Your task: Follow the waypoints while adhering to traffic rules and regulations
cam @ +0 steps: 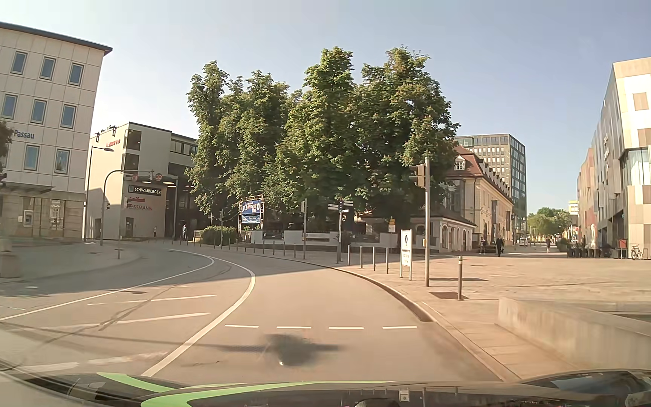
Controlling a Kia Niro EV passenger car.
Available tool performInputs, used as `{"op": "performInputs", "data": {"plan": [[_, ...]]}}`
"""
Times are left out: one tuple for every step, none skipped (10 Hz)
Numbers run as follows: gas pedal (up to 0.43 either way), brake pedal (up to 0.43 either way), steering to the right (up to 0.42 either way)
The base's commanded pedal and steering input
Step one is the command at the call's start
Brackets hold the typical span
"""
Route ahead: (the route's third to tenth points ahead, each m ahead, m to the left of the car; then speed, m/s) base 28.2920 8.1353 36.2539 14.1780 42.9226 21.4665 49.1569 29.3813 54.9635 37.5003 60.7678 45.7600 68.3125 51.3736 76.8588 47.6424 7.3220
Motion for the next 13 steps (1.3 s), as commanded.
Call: {"op": "performInputs", "data": {"plan": [[0.209,0.0,-0.01],[0.209,0.0,-0.016],[0.197,0.0,-0.023],[0.189,0.0,-0.029],[0.189,0.0,-0.038],[0.189,0.0,-0.049],[0.189,0.0,-0.055],[0.189,0.0,-0.062],[0.169,0.0,-0.068],[0.169,0.0,-0.072],[0.169,0.0,-0.078],[0.157,0.0,-0.084],[0.15,0.0,-0.085]]}}
